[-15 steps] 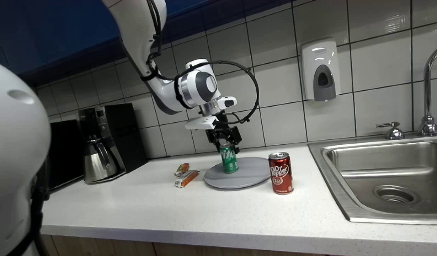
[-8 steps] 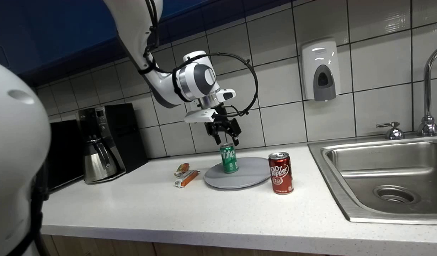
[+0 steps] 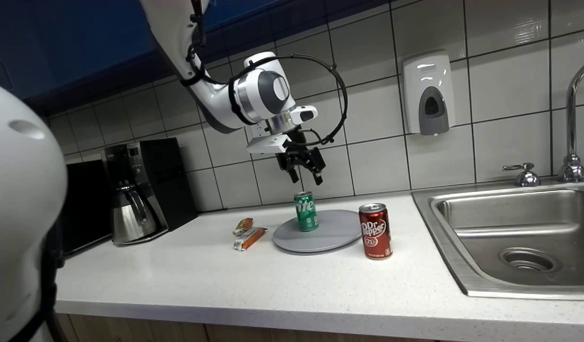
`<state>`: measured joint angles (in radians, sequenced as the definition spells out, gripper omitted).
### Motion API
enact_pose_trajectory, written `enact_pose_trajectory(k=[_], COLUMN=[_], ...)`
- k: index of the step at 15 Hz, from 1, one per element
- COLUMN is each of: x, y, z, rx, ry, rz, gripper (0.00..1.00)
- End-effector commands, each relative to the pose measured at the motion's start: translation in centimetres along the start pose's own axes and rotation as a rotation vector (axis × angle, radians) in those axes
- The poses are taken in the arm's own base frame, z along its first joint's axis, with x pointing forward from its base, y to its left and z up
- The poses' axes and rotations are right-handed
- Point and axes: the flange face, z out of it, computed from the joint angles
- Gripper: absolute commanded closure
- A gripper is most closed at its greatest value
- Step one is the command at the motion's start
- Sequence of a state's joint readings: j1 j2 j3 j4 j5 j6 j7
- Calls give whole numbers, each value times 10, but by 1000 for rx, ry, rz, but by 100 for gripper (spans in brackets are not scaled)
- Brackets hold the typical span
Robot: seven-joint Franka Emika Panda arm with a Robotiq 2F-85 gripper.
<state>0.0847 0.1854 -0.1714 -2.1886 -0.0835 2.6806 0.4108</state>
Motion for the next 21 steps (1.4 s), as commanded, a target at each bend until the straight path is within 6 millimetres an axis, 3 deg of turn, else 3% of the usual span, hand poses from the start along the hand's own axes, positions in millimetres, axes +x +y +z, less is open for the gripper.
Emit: enact_pose_trajectory(k=[1,21], x=[-10,-50], y=[24,141], z=[-20,-41], rx=[-2,-137], ry=[18,-19], rz=[76,469], gripper=[0,0])
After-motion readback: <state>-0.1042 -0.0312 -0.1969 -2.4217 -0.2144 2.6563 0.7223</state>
